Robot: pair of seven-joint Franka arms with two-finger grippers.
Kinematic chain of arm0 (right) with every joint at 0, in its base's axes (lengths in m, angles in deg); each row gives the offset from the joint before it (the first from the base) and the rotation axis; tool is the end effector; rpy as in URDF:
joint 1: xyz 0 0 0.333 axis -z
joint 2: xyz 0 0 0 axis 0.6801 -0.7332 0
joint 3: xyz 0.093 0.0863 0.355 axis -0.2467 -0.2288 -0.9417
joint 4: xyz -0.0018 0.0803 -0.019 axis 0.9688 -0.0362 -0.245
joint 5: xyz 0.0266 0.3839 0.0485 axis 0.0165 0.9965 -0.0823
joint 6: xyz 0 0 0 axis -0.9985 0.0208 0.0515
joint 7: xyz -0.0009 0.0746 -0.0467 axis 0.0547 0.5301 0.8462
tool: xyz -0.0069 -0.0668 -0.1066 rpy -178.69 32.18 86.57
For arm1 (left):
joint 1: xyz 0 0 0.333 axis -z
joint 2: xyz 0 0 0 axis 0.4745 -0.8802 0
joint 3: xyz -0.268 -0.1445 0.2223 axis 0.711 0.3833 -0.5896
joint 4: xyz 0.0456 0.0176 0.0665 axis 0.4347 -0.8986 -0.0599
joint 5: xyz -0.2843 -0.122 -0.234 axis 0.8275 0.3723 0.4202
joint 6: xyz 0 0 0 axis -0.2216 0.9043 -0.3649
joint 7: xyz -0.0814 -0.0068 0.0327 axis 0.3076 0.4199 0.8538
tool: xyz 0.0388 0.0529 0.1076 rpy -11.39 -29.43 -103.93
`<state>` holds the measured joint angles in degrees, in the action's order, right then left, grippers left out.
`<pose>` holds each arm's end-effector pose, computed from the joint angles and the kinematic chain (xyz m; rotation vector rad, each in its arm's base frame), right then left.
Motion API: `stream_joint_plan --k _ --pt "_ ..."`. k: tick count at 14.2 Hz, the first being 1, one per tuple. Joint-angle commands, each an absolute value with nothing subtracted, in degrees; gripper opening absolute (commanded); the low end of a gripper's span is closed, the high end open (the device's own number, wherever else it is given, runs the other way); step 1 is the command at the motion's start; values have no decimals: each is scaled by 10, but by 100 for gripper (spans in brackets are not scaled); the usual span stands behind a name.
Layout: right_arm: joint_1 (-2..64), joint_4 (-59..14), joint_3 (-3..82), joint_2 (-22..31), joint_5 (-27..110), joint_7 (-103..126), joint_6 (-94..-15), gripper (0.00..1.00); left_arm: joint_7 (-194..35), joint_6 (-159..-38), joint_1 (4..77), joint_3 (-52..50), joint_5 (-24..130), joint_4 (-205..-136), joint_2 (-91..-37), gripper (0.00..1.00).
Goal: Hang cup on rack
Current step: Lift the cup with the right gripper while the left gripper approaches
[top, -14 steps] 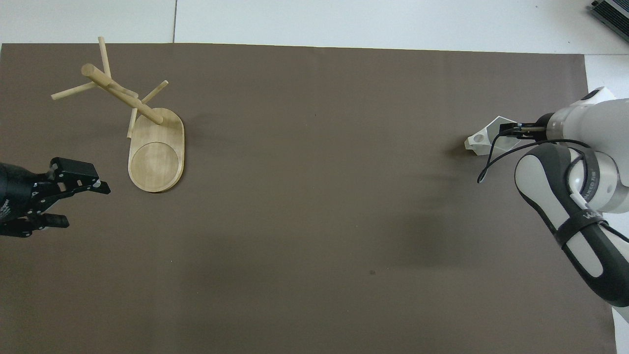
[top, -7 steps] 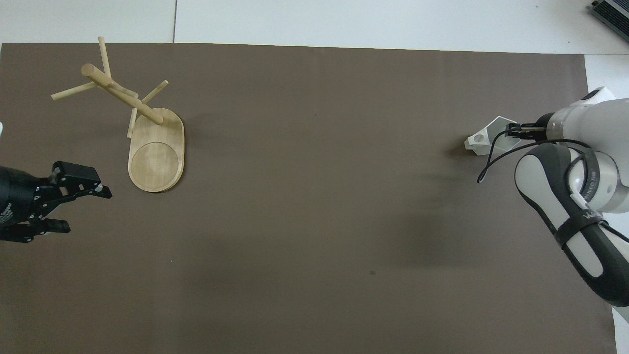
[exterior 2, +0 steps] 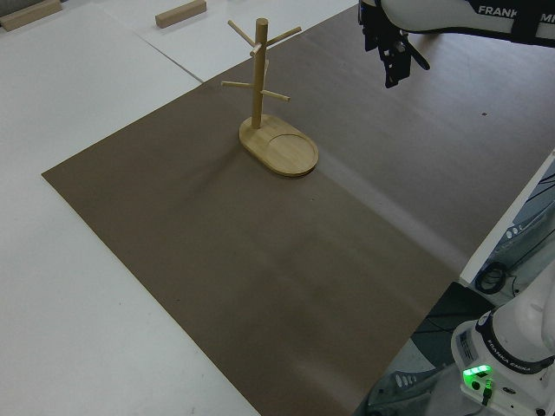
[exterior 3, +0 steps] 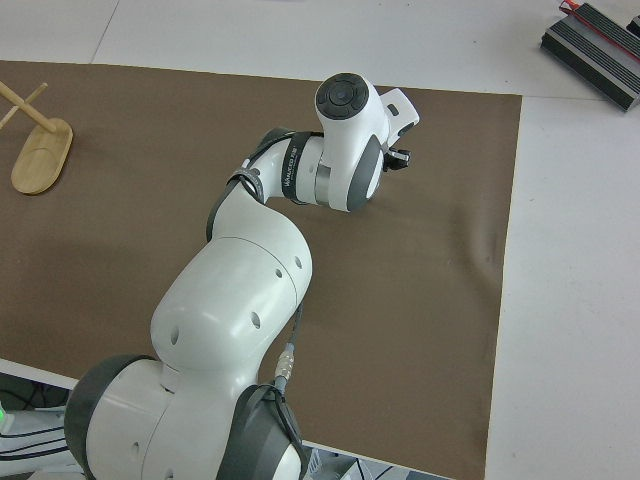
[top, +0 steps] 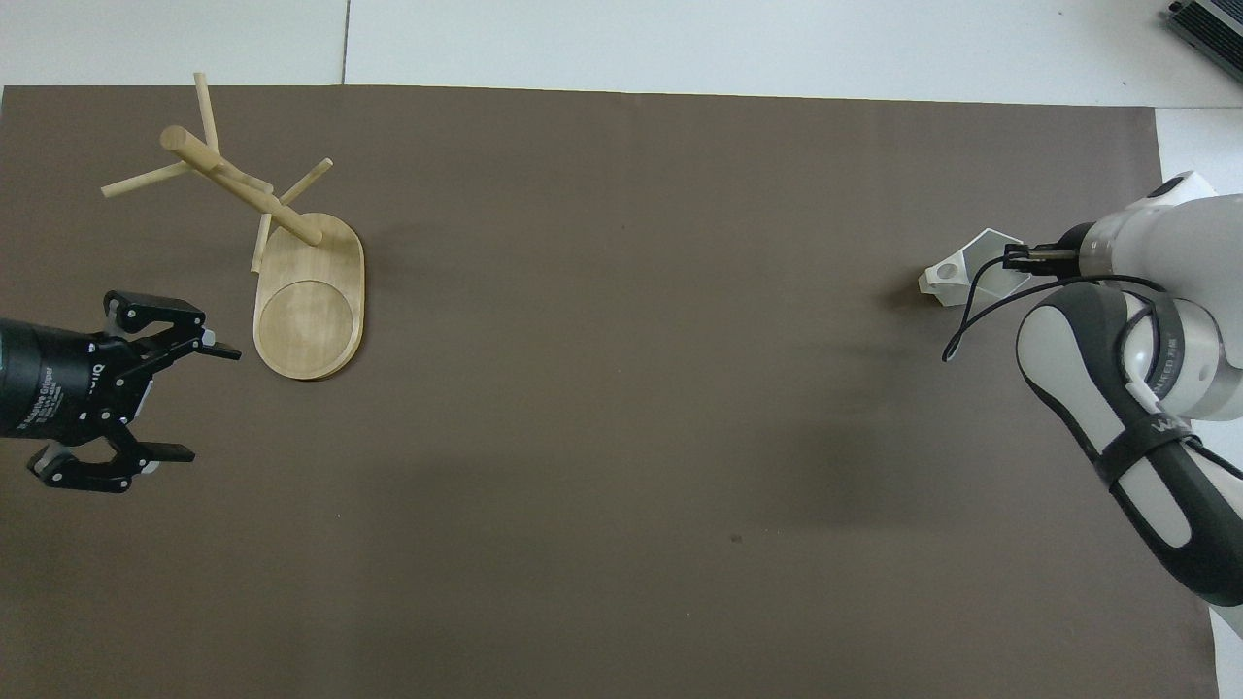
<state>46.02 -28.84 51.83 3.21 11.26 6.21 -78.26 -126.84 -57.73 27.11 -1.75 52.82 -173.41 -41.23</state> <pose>0.6504 -0.0900 0.4134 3.0653 -0.1373 0.3867 0.4692 -0.0616 0.6175 2.3337 1.5051 -0.3670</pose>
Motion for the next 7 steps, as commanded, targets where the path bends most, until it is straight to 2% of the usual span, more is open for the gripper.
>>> stream_joint_plan --k 1,7 --pt "461 -289 515 35 112 68 -782 18 -1348 -628 269 -16 586 -1771 -400 100" --pt "462 -288 513 35 112 68 -781 9 -1399 -663 274 -16 695 -1773 -416 100"
